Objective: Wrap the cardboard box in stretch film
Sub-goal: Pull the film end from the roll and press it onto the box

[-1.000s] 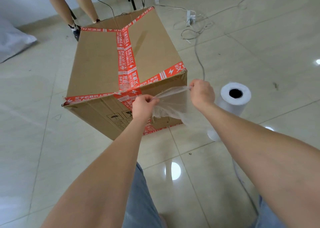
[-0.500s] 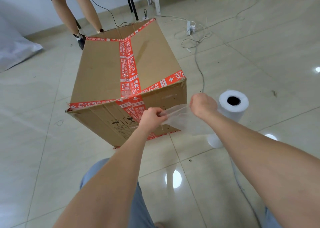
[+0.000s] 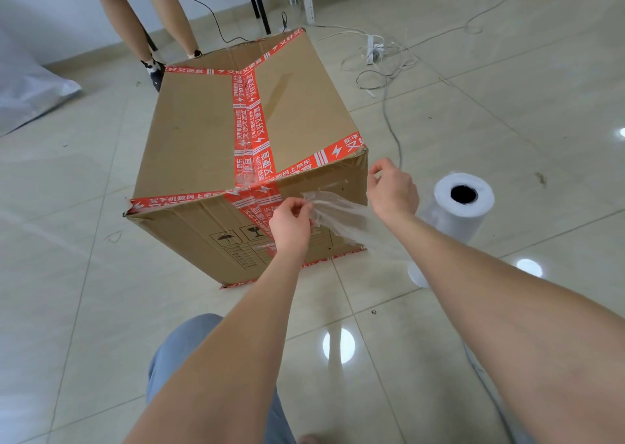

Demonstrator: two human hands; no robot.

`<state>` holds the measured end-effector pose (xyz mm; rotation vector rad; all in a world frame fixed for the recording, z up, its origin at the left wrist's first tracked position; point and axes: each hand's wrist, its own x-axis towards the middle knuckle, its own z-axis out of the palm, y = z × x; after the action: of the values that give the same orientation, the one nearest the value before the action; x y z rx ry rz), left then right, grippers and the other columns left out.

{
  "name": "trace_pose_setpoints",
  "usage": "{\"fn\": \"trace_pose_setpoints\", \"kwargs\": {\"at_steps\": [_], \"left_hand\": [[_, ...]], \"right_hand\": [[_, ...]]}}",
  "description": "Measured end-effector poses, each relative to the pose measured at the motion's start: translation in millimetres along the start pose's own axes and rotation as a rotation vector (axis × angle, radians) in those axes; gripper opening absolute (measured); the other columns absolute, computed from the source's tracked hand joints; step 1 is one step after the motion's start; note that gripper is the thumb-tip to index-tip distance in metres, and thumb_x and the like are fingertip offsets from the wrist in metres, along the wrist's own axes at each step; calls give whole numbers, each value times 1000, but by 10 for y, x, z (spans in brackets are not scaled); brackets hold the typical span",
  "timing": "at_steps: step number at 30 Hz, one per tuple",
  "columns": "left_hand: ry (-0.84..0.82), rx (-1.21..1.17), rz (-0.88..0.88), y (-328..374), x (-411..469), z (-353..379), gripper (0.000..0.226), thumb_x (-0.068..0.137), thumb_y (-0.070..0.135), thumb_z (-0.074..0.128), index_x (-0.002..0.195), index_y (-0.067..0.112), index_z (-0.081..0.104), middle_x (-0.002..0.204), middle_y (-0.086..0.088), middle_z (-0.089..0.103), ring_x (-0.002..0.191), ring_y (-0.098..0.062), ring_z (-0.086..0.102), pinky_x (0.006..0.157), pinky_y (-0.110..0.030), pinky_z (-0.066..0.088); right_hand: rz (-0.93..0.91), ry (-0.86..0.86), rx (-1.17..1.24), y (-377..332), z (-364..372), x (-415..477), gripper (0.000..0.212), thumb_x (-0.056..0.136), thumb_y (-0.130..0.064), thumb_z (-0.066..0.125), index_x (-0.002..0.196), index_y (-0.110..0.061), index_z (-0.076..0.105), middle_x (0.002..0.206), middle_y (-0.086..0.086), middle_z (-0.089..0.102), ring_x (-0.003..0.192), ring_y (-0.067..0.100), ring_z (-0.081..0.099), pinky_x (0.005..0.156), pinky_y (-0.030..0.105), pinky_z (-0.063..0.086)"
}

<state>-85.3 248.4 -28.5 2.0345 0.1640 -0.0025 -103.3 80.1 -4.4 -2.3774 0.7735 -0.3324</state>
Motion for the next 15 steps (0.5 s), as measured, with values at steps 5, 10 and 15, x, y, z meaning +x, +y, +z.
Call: {"fn": "trace_pose_setpoints", "kwargs": {"at_steps": [5,10,15], "left_hand": [[-60,-20,38,-23,-32,-50,8,94,15,55,91,19,62,68,5,62,51,-7,59,50,-14,52],[-87,-33,46,-27,-36,-79,4,86,24,66,84,21,64,66,7,56,58,-7,50,56,-19,45],[-48,10,32,-59,-30,-75,6,90,23,61,84,24,60,68,9,53,60,-5,45,56,-18,39]], "right_hand": [[-222,-348,-71,57,116,-68,41,84,-29,59,125,-28,52,128,-3,55,109,21,57,85,32,46],[-127,-594,-196,26,220,-95,48,89,-40,59,133,-22,52,133,3,57,119,26,54,96,38,45],[-91,-582,-253,46,172,-100,19,88,-29,60,99,-20,72,103,1,69,94,24,62,78,31,50]]}}
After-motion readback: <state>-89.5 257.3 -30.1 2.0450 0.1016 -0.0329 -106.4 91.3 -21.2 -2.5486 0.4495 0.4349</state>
